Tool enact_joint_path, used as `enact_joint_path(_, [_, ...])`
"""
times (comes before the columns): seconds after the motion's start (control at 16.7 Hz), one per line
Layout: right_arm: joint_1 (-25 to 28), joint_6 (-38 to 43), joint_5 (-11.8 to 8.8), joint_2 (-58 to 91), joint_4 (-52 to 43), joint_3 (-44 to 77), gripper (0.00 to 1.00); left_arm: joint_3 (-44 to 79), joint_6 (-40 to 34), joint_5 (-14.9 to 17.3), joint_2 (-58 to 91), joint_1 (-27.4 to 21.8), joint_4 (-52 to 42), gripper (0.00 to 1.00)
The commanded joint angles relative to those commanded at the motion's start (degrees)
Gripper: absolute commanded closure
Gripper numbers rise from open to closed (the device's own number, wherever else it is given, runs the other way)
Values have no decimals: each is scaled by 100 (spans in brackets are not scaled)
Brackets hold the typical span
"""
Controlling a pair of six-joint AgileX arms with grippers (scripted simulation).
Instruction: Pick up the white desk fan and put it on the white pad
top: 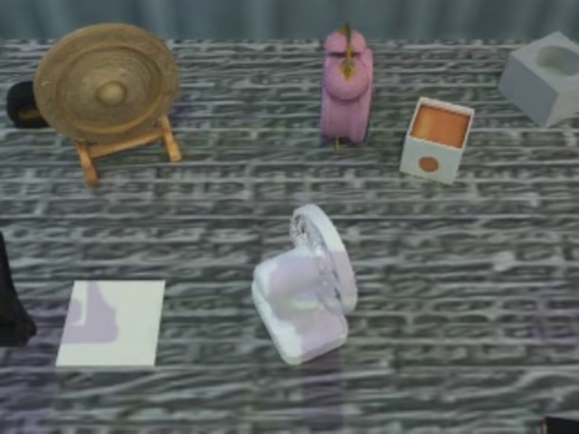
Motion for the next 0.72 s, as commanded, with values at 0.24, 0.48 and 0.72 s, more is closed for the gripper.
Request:
enact_joint_path(0.24, [0,0,0,0,0,0,0,172,-120,2,175,-84,-167,0])
enact_joint_path(0.48, [0,0,0,0,0,0,0,1231,-818,1,1250,-540,-1101,0])
enact_joint_path(0.72, [0,0,0,0,0,0,0,3178,-1937,-7,3207,-1245,-2542,0])
